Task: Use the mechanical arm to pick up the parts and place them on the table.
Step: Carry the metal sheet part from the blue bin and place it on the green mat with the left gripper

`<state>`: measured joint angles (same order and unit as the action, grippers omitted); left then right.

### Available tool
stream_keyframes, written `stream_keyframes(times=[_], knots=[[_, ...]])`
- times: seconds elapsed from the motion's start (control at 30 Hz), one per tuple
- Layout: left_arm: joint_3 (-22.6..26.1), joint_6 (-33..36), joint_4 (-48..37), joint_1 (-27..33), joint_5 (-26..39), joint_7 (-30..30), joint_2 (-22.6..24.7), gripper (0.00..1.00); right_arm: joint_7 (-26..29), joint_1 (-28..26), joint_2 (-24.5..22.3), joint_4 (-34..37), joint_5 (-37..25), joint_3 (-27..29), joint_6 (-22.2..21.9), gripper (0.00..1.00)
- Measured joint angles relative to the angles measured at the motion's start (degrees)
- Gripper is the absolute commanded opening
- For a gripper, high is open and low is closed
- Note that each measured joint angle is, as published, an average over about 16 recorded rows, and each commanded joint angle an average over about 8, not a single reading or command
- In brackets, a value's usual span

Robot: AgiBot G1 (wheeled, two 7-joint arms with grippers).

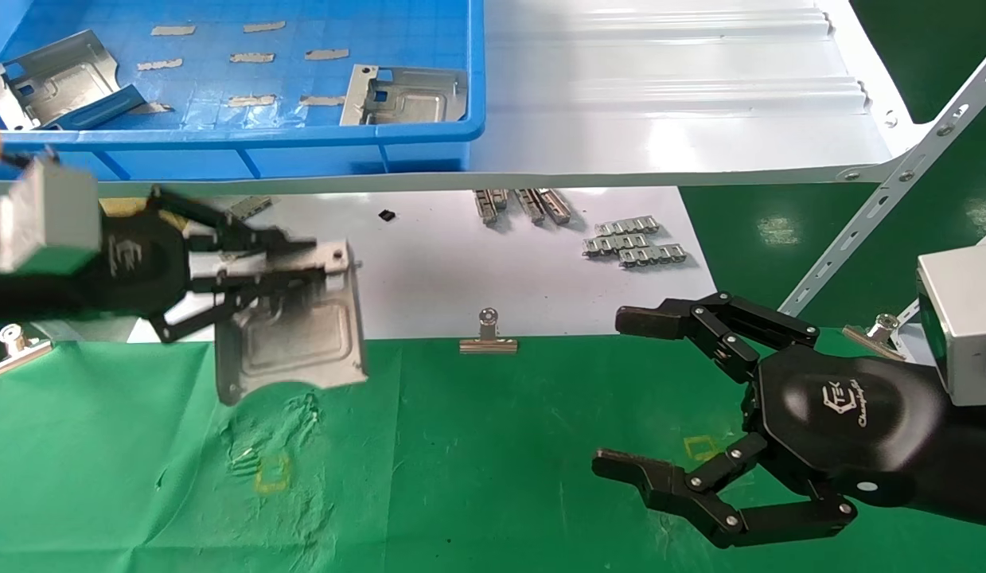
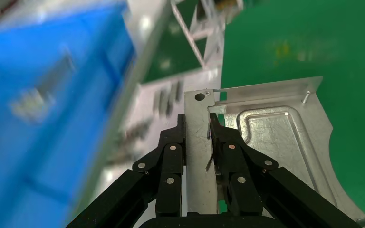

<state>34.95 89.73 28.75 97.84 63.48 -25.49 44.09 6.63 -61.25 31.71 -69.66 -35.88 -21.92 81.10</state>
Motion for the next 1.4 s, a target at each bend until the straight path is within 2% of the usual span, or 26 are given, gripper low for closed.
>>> stream_keyframes(times=[0.3,0.5,0.53,0.77,0.8,1.1,1.4], knots=[[3.3,-2.1,-8.4,-3.4,4.4,-13.6,1.3,0.0,0.0,0.0,0.0,0.0,0.0,0.0,0.0,1.0],[4.5,-2.3,-13.7,-4.5,6.3,-19.5,2.8,0.0,0.0,0.0,0.0,0.0,0.0,0.0,0.0,1.0],[4.7,-2.3,-14.4,-4.6,6.6,-20.1,3.0,0.03,0.0,0.0,0.0,0.0,0.0,0.0,0.0,1.0],[5.7,-2.3,-18.4,-4.7,8.1,-23.9,4.5,0.9,0.0,0.0,0.0,0.0,0.0,0.0,0.0,1.0],[5.8,-2.4,-18.9,-4.7,8.3,-24.3,4.8,1.0,0.0,0.0,0.0,0.0,0.0,0.0,0.0,1.0],[6.4,-2.6,-22.0,-3.8,9.2,-27.7,6.0,1.0,0.0,0.0,0.0,0.0,0.0,0.0,0.0,1.0],[5.5,-0.4,-25.0,-2.4,7.6,-26.4,5.9,1.0,0.0,0.0,0.0,0.0,0.0,0.0,0.0,1.0]])
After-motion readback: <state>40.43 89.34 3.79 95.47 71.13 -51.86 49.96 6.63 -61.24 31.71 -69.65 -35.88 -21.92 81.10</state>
